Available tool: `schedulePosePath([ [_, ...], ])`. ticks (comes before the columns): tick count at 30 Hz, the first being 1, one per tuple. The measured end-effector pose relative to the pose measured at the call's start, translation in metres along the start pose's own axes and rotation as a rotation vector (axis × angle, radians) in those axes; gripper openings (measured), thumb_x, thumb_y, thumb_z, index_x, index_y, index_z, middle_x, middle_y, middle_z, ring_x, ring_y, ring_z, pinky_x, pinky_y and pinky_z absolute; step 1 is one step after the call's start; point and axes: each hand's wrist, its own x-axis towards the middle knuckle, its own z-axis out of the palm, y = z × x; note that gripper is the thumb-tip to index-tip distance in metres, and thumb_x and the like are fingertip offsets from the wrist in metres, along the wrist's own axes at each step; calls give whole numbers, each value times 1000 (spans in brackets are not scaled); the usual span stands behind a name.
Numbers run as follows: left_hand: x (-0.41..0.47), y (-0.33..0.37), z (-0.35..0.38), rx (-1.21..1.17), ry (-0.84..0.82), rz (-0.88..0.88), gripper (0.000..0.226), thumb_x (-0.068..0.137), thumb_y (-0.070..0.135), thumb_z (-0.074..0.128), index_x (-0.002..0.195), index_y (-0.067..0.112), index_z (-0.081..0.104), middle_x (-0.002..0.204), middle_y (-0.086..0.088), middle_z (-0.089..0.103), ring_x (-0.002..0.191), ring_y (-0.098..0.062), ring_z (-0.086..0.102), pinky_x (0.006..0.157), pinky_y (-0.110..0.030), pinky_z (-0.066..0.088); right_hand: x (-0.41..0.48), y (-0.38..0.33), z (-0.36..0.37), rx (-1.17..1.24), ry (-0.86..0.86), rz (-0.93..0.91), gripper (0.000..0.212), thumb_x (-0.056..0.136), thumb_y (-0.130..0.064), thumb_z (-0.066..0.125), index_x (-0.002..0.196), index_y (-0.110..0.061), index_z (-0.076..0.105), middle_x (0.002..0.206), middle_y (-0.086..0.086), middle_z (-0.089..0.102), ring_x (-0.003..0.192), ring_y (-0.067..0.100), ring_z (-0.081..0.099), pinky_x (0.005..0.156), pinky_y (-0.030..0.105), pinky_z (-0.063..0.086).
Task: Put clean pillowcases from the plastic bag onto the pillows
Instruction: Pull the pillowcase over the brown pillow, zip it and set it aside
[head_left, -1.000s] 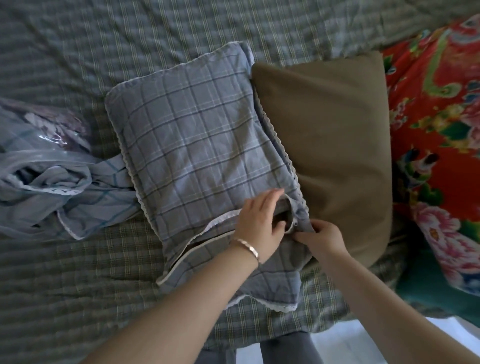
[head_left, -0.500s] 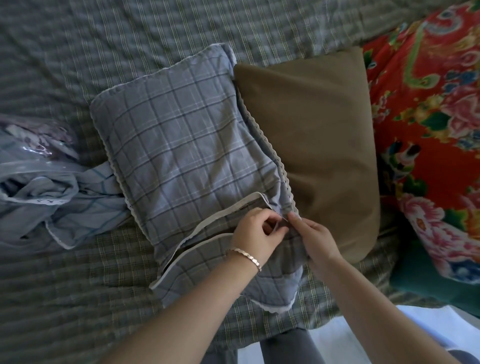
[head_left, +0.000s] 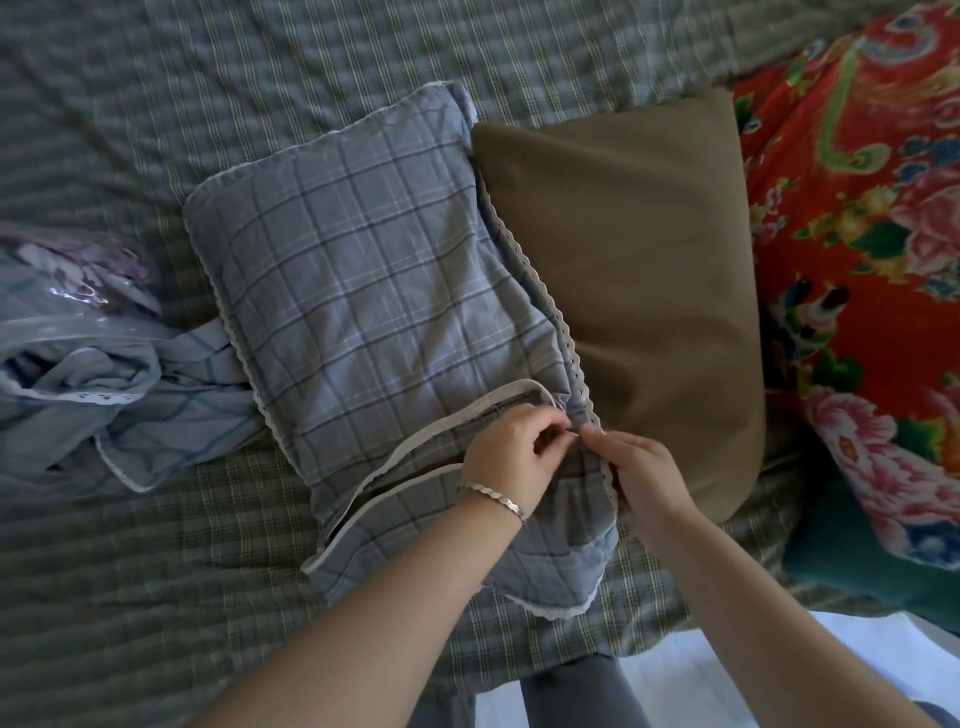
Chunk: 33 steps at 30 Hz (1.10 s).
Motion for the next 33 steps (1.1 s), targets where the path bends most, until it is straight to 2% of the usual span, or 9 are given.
schedulePosePath([
  [4, 1, -7, 2, 159, 47, 157, 27, 85, 34, 44, 81, 14, 63, 72, 1, 63, 60, -19, 61, 46, -27, 49, 0, 1, 1, 1, 7, 26, 23, 88, -16, 61, 87, 5, 70, 81, 21, 69, 65, 25, 68, 58, 27, 56],
  [7, -2, -9, 3, 313, 92, 225, 25, 82, 26, 41, 73, 14, 59, 58, 2, 56, 41, -17, 54, 32, -18, 34, 1, 1, 3, 11, 40, 47, 23, 88, -16, 61, 86, 6, 70, 90, 27, 68, 79, 33, 67, 79, 41, 56],
  [15, 8, -23, -10, 620, 104, 576, 33, 87, 20, 46, 58, 20, 60, 50, 5, 52, 39, -13, 51, 34, -19, 33, 6, 1, 3, -11, 205, 96, 21, 85, -11, 65, 87, 9, 67, 85, 24, 62, 78, 31, 58, 80, 45, 50],
  [18, 14, -47, -44, 644, 41, 468, 29, 73, 28, 43, 53, 17, 60, 47, 2, 55, 38, -15, 56, 32, -15, 30, 12, 4, -10, -34, 356, 95, 14, 83, -14, 67, 78, -1, 68, 81, 19, 59, 76, 30, 56, 78, 42, 49],
  [21, -4, -82, -77, 719, -17, 442, 27, 68, 27, 43, 49, 14, 56, 43, 0, 51, 36, -17, 53, 32, -16, 32, 16, 4, -19, -98, 418, 127, 22, 83, -19, 68, 78, 2, 68, 80, 19, 66, 80, 34, 63, 84, 54, 52],
  [24, -43, -119, -100, 751, -118, 439, 22, 69, 26, 44, 52, 18, 54, 42, 2, 48, 32, -17, 50, 30, -16, 31, 16, 1, -12, -394, 426, 51, 30, 89, -24, 59, 89, 5, 66, 88, 25, 65, 80, 40, 61, 81, 51, 52],
  [27, -79, -136, -104, 449, -123, 75, 13, 64, 30, 46, 69, 20, 40, 49, 7, 49, 41, -10, 50, 34, -22, 33, 3, 7, 12, -1107, 478, -326, 26, 85, -13, 58, 110, -7, 59, 112, 14, 50, 97, 31, 51, 86, 43, 42],
  [30, -94, -125, -87, 121, -48, -150, 21, 62, 15, 62, 73, 23, 46, 58, 12, 51, 65, 3, 51, 52, -9, 36, 1, 29, 52, -1416, 213, -924, 52, 54, -11, 82, 103, -13, 66, 106, 9, 61, 96, 33, 60, 81, 43, 50],
  [33, -100, -111, -74, -34, 26, -230, 22, 61, 6, 66, 66, 19, 49, 58, 10, 59, 64, 7, 53, 57, -5, 39, 2, 43, 99, -1594, -303, -960, 61, 54, -34, 85, 109, -18, 66, 107, 2, 64, 100, 24, 62, 86, 35, 49],
])
